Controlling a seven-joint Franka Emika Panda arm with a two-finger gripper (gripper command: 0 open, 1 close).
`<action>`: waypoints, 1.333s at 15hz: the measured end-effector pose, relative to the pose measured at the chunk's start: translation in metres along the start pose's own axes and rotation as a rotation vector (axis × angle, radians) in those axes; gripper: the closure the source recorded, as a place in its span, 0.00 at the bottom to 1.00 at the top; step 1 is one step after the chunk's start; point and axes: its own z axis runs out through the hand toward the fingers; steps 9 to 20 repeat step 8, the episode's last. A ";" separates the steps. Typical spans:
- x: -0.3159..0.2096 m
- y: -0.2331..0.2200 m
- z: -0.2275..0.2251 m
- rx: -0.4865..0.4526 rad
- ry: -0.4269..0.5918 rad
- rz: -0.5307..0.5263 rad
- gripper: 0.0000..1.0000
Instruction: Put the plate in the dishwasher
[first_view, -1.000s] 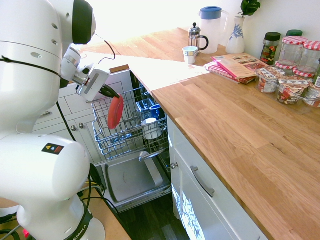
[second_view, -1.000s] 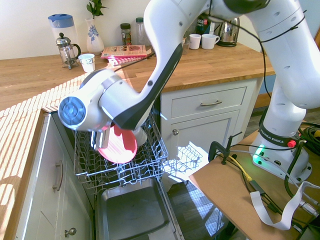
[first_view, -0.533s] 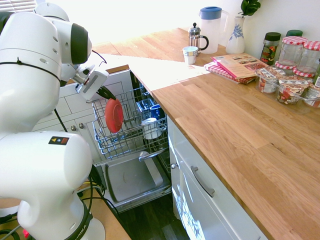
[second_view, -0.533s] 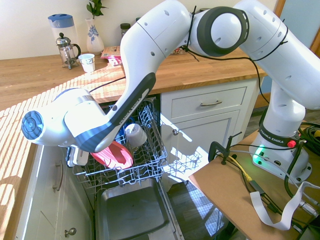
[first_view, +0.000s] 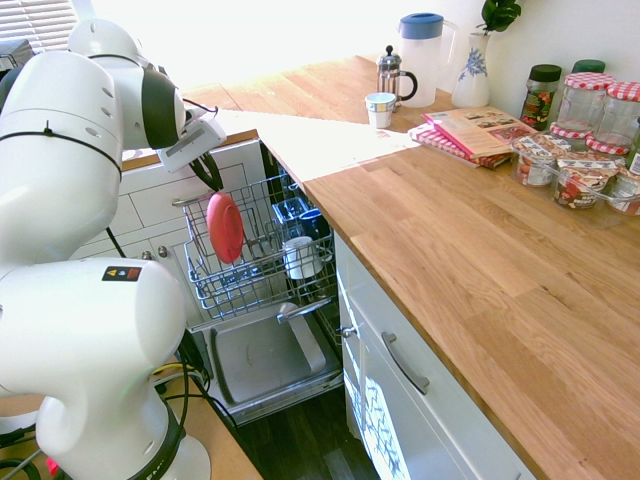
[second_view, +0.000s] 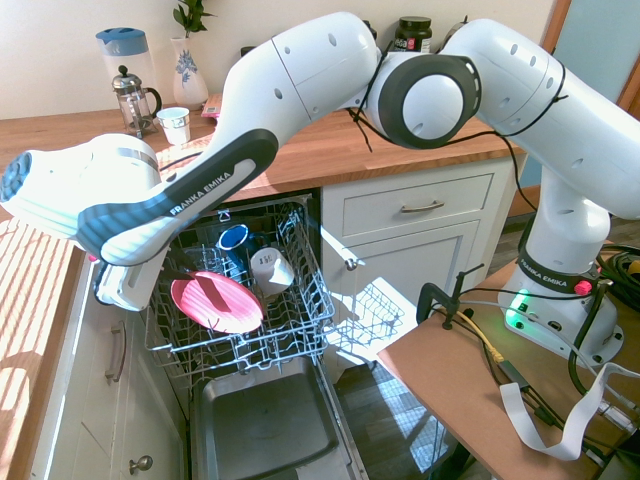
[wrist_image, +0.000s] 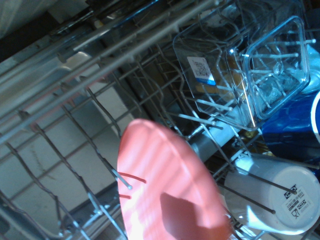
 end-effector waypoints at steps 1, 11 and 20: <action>0.003 0.001 -0.011 0.010 -0.014 0.005 0.00; 0.074 0.050 -0.084 0.110 -0.084 0.086 0.00; 0.074 0.050 -0.084 0.110 -0.084 0.086 0.00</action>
